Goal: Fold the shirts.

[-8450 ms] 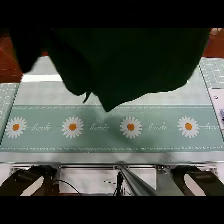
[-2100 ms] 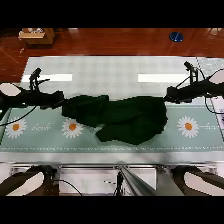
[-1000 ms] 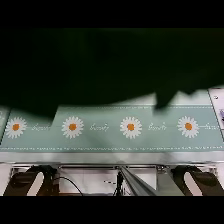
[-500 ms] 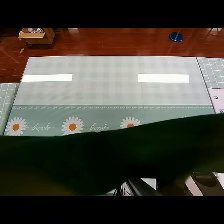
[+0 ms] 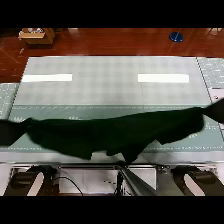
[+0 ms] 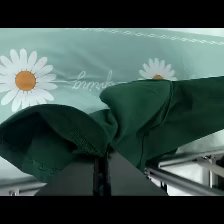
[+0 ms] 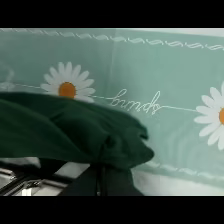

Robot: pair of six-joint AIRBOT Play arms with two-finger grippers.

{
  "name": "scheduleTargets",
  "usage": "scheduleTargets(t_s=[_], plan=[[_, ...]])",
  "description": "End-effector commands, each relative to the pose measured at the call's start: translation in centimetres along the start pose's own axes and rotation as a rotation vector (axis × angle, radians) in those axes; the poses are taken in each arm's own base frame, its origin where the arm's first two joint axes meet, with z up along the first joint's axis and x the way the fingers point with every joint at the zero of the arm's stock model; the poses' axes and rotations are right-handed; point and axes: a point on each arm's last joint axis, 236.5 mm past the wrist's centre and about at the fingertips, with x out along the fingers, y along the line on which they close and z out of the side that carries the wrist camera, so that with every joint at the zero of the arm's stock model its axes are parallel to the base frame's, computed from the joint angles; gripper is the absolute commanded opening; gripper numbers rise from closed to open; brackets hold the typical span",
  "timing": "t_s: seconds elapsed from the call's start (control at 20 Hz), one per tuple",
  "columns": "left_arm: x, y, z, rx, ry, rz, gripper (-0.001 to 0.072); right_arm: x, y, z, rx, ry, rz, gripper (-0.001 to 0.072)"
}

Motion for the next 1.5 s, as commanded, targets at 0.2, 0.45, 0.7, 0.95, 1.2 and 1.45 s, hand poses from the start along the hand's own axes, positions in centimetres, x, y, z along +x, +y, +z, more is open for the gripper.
scheduleTargets(t_s=[0.2,0.45,0.7,0.95,1.2,1.45], plan=[[12.1,5.1,8.8,-0.123,-0.095,-0.005,0.0023,14.1,-3.5,10.1,-0.014,-0.058,-0.014,0.0023],[18.7,9.4,12.1,-0.219,-0.105,0.050,0.0023,20.9,-5.1,13.5,0.042,-0.087,-0.009,0.0024],[23.8,12.5,12.1,-0.302,-0.055,0.085,0.0023,25.2,-5.9,14.7,0.113,-0.097,0.005,0.0025],[26.2,13.2,12.1,-0.373,-0.043,0.071,0.0024,27.0,-7.5,14.6,0.096,-0.085,-0.042,0.0027],[26.3,12.8,12.4,-0.368,-0.052,0.051,0.0024,24.8,-7.6,14.9,0.055,-0.110,-0.053,0.0394],[26.3,12.6,11.7,-0.342,-0.023,0.048,0.0024,19.8,-12.9,10.5,0.061,0.027,-0.125,0.0510]])
